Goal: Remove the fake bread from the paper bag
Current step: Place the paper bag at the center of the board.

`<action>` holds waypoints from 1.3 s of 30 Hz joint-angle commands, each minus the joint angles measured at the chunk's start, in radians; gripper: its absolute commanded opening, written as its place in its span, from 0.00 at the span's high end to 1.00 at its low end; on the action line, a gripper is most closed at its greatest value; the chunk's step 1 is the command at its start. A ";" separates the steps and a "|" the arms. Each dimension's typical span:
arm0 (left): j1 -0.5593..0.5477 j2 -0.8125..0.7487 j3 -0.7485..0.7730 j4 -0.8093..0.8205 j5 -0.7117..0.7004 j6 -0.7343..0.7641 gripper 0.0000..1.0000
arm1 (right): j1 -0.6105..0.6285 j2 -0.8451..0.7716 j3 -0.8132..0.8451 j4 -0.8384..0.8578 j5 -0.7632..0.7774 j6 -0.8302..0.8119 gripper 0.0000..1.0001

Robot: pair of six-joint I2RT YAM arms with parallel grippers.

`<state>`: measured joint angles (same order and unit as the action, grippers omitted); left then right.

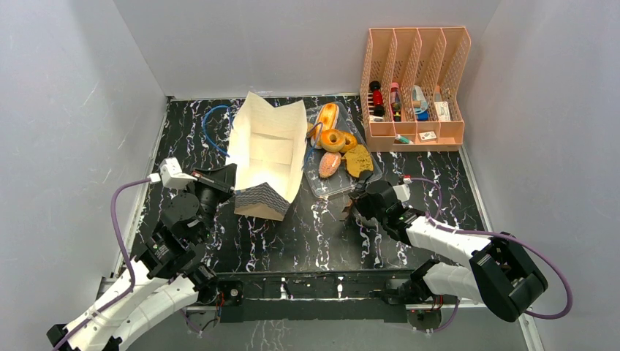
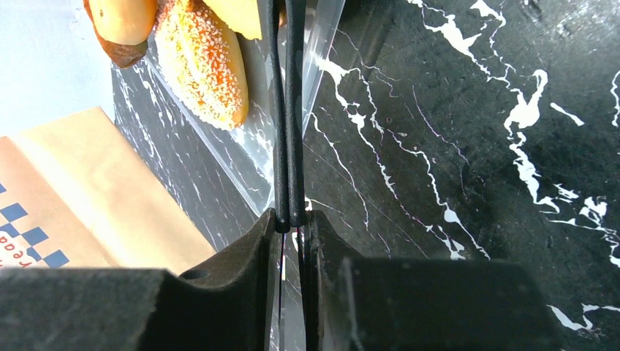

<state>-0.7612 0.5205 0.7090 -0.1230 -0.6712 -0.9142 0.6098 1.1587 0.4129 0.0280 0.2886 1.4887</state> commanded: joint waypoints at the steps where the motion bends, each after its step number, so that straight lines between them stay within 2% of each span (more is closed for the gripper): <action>1: -0.003 -0.029 -0.026 0.064 -0.036 -0.079 1.00 | -0.004 -0.009 -0.002 0.067 -0.012 0.003 0.83; 7: -0.003 -0.047 -0.045 0.049 -0.044 -0.113 1.00 | -0.005 -0.010 -0.001 0.065 -0.031 -0.010 0.66; 9: -0.003 -0.051 -0.053 0.043 -0.047 -0.121 1.00 | -0.006 -0.013 -0.005 0.064 -0.036 -0.010 0.64; 33: -0.002 -0.087 -0.082 -0.068 -0.088 -0.195 1.00 | 0.021 -0.216 -0.055 -0.112 -0.020 -0.096 0.66; 36: -0.003 -0.084 -0.074 -0.101 -0.092 -0.214 0.92 | 0.042 -0.215 -0.056 -0.117 -0.015 -0.099 0.66; 39: -0.003 -0.089 -0.074 -0.119 -0.096 -0.217 0.79 | 0.086 -0.198 -0.053 -0.129 0.020 -0.102 0.65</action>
<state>-0.7612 0.4427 0.6201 -0.2180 -0.7334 -1.1069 0.6476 0.9565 0.3618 -0.0975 0.2546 1.4105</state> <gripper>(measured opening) 0.138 0.342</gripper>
